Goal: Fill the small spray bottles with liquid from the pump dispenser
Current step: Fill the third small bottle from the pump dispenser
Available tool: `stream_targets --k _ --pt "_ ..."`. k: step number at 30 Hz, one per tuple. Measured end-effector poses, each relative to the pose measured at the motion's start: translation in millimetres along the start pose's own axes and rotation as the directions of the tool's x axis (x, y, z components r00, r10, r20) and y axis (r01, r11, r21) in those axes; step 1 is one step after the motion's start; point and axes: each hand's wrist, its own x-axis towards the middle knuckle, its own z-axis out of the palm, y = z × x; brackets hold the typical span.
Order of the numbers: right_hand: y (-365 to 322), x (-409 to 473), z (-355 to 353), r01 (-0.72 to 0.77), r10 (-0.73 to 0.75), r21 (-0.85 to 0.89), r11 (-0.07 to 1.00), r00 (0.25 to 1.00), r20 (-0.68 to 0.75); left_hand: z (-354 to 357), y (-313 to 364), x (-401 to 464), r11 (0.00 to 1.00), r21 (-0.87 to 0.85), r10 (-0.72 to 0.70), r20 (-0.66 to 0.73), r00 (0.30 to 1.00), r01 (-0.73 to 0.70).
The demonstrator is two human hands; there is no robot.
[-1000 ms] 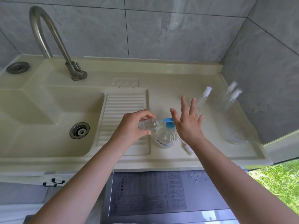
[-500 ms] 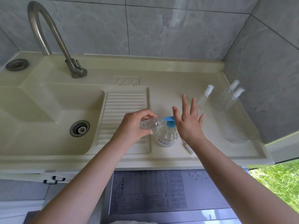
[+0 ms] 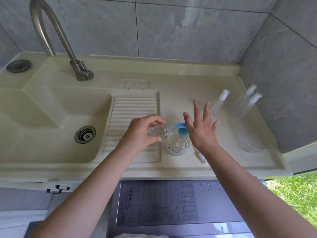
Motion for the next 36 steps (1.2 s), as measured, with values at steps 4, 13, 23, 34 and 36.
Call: stream_targets --k 4,13,23,34,36 --pt "3.9 -2.1 6.5 -0.003 0.013 -0.19 0.982 0.999 0.048 0.6 0.0 -0.6 1.0 0.003 -0.005 0.002 1.0 0.005" --pt "2.9 -3.2 -3.9 -0.035 0.036 -0.029 0.999 0.999 0.02 -0.9 2.5 -2.3 0.999 0.002 -0.037 0.007 0.999 0.037" --pt "6.3 0.6 6.8 0.005 -0.004 -0.08 0.997 1.0 0.018 1.4 3.8 -2.6 0.999 0.006 -0.047 0.014 0.999 0.047" --pt "-0.5 -3.6 3.2 -0.019 0.019 -0.09 0.996 1.0 0.0 1.7 3.4 -2.3 0.999 0.004 -0.032 0.006 0.999 0.032" --pt "1.7 -3.7 0.3 -0.04 0.039 -0.031 0.999 0.999 -0.015 1.8 3.7 -2.2 0.999 0.007 -0.035 0.009 0.999 0.035"
